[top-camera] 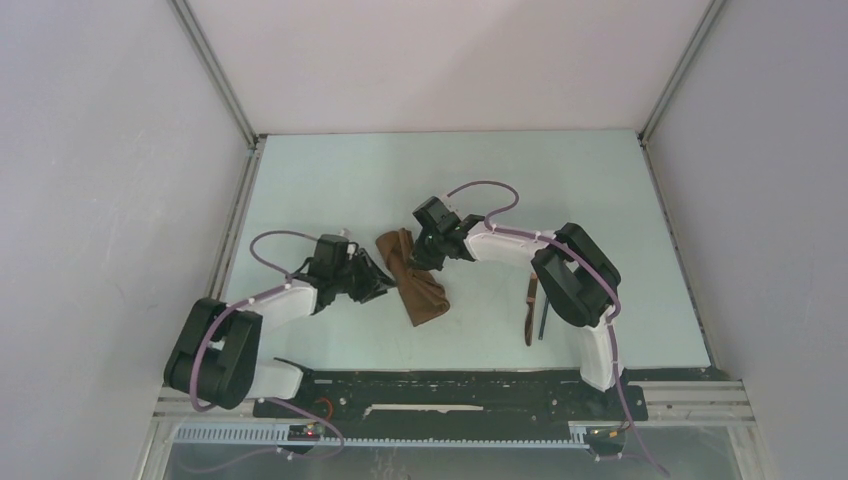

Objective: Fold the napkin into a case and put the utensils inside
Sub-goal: Fold the 2/3-rectangle-folded napkin at the center of the board.

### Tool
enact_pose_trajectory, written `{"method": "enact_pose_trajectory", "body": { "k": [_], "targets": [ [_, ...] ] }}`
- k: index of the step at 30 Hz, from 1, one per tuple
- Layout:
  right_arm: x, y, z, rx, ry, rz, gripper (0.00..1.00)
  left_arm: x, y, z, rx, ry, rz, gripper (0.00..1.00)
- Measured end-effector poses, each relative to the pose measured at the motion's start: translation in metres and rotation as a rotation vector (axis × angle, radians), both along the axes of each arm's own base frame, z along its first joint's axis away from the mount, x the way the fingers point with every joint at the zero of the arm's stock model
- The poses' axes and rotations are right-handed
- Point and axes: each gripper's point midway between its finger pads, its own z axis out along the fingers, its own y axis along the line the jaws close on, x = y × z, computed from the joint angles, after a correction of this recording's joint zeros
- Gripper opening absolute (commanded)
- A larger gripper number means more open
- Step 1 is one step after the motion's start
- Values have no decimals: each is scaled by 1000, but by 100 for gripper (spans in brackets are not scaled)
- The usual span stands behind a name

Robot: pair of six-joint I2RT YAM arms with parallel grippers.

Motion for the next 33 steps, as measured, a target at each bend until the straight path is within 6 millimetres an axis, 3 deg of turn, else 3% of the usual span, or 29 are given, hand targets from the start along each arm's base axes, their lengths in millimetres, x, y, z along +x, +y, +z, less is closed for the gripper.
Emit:
{"method": "enact_pose_trajectory", "body": {
  "k": [2, 5, 10, 17, 28, 33],
  "targets": [
    [0, 0, 0, 4, 5, -8, 0, 5, 11, 1, -3, -1, 34, 41],
    [0, 2, 1, 18, 17, -21, 0, 13, 19, -1, -1, 11, 61, 26],
    [-2, 7, 1, 51, 52, -45, 0, 21, 13, -18, -2, 62, 41, 19],
    [-5, 16, -13, 87, 121, -78, 0, 32, 3, -20, -39, 38, -3, 13],
    [-4, 21, -13, 119, 144, -104, 0, 34, 0, -20, -46, 25, -30, 10],
    [-4, 24, -11, 134, 146, -103, 0, 33, 1, -20, -35, 16, -35, 17]
  ]
}}
